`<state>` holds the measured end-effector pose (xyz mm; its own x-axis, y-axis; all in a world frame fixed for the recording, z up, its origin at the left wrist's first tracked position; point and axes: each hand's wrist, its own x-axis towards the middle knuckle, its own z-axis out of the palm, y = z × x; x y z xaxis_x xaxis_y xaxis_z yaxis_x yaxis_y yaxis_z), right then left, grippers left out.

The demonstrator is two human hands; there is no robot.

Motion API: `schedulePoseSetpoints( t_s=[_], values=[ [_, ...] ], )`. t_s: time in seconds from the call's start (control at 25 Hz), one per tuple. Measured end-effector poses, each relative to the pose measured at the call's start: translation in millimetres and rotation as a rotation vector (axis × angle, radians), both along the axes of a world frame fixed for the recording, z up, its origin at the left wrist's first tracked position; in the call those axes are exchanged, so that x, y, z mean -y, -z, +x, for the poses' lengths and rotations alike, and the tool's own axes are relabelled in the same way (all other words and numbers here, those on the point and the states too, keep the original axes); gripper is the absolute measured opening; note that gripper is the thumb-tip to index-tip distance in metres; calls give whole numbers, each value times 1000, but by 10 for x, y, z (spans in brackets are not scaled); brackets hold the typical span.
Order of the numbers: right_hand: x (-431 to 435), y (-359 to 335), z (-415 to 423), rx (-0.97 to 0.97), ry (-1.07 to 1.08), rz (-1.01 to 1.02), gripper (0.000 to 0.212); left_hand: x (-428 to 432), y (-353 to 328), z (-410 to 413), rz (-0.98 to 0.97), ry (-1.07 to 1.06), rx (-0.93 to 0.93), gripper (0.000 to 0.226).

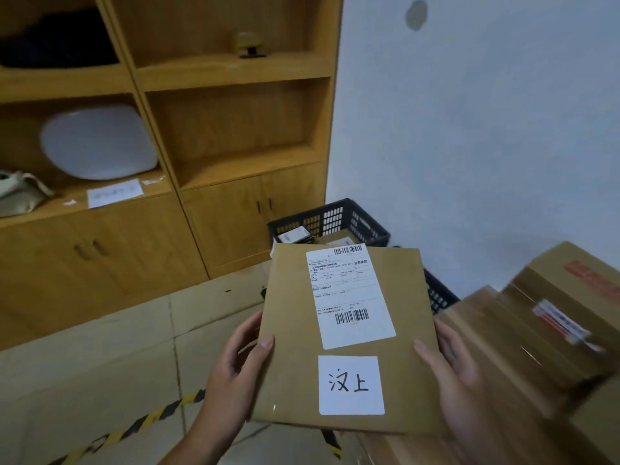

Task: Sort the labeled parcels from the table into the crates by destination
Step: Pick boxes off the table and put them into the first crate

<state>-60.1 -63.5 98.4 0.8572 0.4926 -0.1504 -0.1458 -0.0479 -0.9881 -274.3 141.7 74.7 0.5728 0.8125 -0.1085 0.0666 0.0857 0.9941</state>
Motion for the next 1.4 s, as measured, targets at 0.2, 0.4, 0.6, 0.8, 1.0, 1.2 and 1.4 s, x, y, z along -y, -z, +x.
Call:
schedulePoseSetpoints(
  t_s=[0.2, 0.4, 0.6, 0.8, 1.0, 1.2, 1.4],
  values=[
    [-767, -16, -89, 22, -36, -3, 35, -654, 65, -181, 21, -19, 37, 52],
    [-1400, 24, -59, -20, -138, -25, 39, -1235, 123, -313, 29, -73, 46, 52],
    [-2077, 156, 97, -58, -211, -47, 42, -1808, 251, -222, 13, -125, 27, 48],
    [-2921, 335, 468, -97, -220, -35, 41, -2553, 256, 154, 40, -168, -27, 39],
    [-3807, 365, 951, -158, -215, -70, 39, -3359, 113, 616, 41, -217, -94, 34],
    [-4599, 310, 1259, -209, -249, -88, 39, -4041, -6, 869, 3, -258, -95, 33],
    [-5321, 264, 1386, -177, -275, -135, 38, -4756, 43, 986, -28, -264, -102, 35]
  ],
)
